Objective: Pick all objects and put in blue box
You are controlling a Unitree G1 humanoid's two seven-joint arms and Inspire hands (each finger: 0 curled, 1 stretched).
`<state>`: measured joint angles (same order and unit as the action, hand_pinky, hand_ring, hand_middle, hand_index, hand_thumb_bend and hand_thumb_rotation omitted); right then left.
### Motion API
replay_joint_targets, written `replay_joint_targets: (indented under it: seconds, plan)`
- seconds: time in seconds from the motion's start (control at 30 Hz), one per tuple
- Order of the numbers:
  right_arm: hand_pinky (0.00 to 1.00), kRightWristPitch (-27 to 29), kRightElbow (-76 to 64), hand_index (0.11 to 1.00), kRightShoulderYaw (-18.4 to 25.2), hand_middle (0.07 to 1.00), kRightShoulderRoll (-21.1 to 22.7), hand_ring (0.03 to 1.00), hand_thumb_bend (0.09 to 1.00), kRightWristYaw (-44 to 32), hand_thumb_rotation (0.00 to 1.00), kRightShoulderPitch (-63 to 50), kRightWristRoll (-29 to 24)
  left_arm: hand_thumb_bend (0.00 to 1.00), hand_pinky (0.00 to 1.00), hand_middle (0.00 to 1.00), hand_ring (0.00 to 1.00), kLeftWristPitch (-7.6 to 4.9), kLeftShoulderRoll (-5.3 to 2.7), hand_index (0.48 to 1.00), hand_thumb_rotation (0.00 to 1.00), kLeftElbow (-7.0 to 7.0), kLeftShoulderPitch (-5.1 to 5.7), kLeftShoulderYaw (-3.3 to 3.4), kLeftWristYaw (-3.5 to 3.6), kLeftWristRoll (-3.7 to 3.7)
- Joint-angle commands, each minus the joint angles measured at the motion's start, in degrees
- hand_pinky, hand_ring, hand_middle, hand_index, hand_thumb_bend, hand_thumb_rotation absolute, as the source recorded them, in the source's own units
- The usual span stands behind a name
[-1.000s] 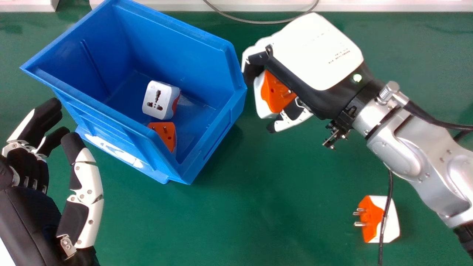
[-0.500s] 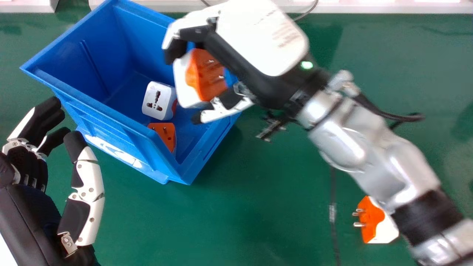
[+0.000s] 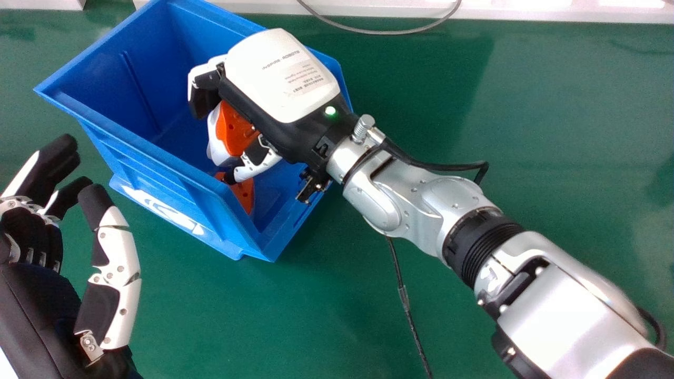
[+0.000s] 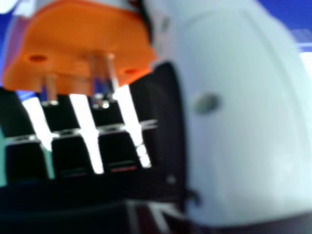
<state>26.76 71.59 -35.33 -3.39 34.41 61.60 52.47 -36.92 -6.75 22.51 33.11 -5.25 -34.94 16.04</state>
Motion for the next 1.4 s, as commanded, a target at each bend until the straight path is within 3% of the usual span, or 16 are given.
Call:
replay_joint_targets:
  seconds: [0.0,0.07,0.1,0.17,0.2,0.3,0.4,0.53,0.77,0.93,1.03,1.13,1.23,1.27,1.37]
  plan:
    - [0.36,0.0,0.4,0.516,-0.1,0.500,-1.0,0.445,0.498,2.3,0.00,2.7,-1.0,0.23,0.68,0.73,0.74,-1.37,-3.55,0.753,0.00,-0.07,-0.13,0.27,-0.10,0.94]
    - [0.38,-1.2,0.5,0.503,-2.1,0.531,-0.7,0.455,0.497,4.4,0.00,3.0,1.0,0.23,0.68,0.73,0.74,-1.42,-3.66,0.753,0.00,-0.25,-0.26,0.30,-0.24,1.10]
    - [0.40,-1.4,0.2,0.500,-2.9,0.650,-0.1,0.548,0.488,4.0,0.00,3.4,1.6,0.23,0.68,0.73,0.74,-1.46,-3.72,0.752,0.00,-0.33,-0.33,0.33,-0.31,1.17]
    - [0.53,-0.7,-1.1,0.738,-3.7,0.868,0.8,0.762,0.804,2.9,0.12,3.7,1.7,0.23,0.68,0.73,0.74,-1.75,-3.61,0.752,0.00,-0.56,-0.54,0.37,-0.24,0.84]
    - [0.60,-0.4,-1.7,0.815,-3.9,0.932,1.1,0.837,0.901,2.9,0.17,3.7,1.6,0.23,0.68,0.73,0.74,-1.89,-3.53,0.752,0.00,-0.68,-0.64,0.39,-0.16,0.61]
    - [0.73,-0.3,-2.8,0.933,-4.5,0.991,1.5,0.969,0.988,3.3,0.24,3.6,1.7,0.23,0.68,0.73,0.74,-2.33,-3.55,0.753,0.00,-0.98,-0.82,0.36,-0.04,0.07]
    - [0.83,0.0,-3.6,0.990,-4.6,1.000,1.7,0.997,1.000,4.0,0.27,3.3,1.4,0.24,0.68,0.73,0.74,-2.34,-3.75,0.750,0.00,-0.97,-0.66,0.43,-0.12,0.46]
    - [0.91,0.6,-5.0,1.000,-4.6,1.000,2.3,1.000,1.000,4.9,0.30,3.1,1.1,0.23,0.68,0.73,0.74,-2.33,-3.75,0.752,0.00,-0.72,-0.14,0.46,-0.17,0.91]
    - [0.99,1.8,-12.5,1.000,-2.0,1.000,4.7,1.000,1.000,2.3,0.39,1.1,-1.5,0.24,0.68,0.73,0.74,-3.12,-3.65,0.756,0.00,-0.54,1.01,-0.02,0.12,0.70]
    - [1.00,-1.0,-33.2,1.000,3.2,1.000,10.7,1.000,1.000,-8.5,0.46,-7.4,-6.1,0.26,0.68,0.73,0.73,-3.07,-4.37,0.751,0.00,0.11,2.22,-0.87,-0.12,0.93]
    - [1.00,-4.9,-49.9,1.000,7.1,1.000,15.2,1.000,1.000,-16.1,0.44,-15.8,-8.2,0.26,0.67,0.73,0.73,-2.66,-4.82,0.744,0.00,0.59,2.96,-1.00,-0.77,2.40]
    - [1.00,-8.9,-65.8,1.000,11.8,1.000,19.7,1.000,1.000,-24.3,0.47,-25.5,-10.8,0.27,0.67,0.72,0.72,-2.55,-4.92,0.741,0.00,0.81,3.44,-1.45,-0.98,2.68]
    - [1.00,-14.0,-78.6,1.000,16.7,1.000,24.3,1.000,1.000,-32.8,0.48,-34.6,-12.8,0.27,0.68,0.72,0.72,-2.79,-4.89,0.743,0.00,0.89,3.80,-2.01,-1.00,2.58]
    - [1.00,-16.6,-82.6,1.000,18.6,1.000,26.3,1.000,1.000,-36.6,0.48,-37.9,-13.0,0.27,0.68,0.72,0.73,-2.79,-4.83,0.744,0.00,0.90,3.86,-2.28,-0.85,2.07]
    - [1.00,-24.0,-90.6,1.000,23.5,1.000,31.7,1.000,1.000,-47.6,0.45,-46.0,-13.3,0.26,0.69,0.72,0.74,-2.96,-4.72,0.744,0.00,0.75,4.11,-2.82,-0.67,1.40]
